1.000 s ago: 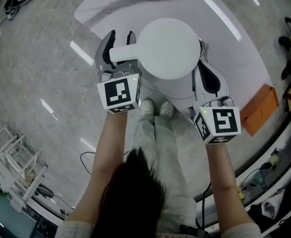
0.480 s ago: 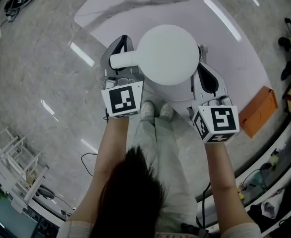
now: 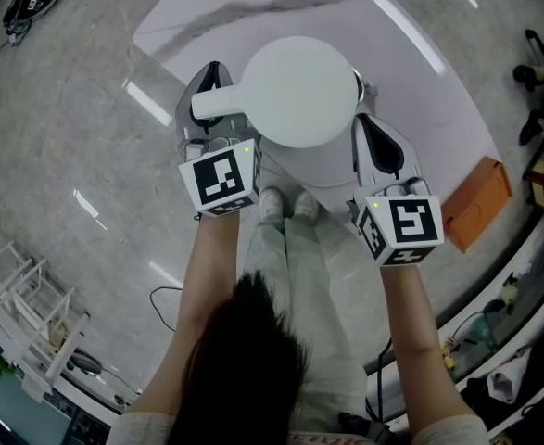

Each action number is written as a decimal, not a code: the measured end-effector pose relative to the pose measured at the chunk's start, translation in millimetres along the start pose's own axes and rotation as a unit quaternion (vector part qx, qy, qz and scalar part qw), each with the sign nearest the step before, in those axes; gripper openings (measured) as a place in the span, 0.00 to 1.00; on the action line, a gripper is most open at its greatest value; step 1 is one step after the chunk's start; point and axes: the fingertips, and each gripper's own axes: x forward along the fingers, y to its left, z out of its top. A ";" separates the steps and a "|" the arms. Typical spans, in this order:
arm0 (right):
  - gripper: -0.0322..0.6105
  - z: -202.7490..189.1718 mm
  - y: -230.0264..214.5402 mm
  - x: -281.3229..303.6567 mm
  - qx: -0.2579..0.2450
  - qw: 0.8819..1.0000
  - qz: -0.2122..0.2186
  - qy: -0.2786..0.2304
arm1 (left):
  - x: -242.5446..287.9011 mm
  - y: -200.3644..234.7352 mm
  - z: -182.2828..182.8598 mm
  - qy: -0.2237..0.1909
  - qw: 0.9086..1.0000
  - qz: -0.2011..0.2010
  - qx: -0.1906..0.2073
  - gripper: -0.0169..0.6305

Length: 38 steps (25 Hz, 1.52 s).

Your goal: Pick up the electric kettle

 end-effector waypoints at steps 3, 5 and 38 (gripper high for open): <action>0.08 -3.8 1.9 -7.1 0.008 1.000 -0.002 0.009 | -2.9 1.6 11.3 -0.005 1.000 0.000 -0.004 0.03; 0.08 -3.3 6.3 -13.0 0.013 1.000 -0.001 0.010 | -6.3 3.2 19.2 -0.006 1.000 0.000 -0.003 0.03; 0.08 197.3 83.4 -170.2 -0.044 0.995 0.025 -0.086 | -120.0 22.9 275.3 -0.078 0.997 -0.013 0.001 0.03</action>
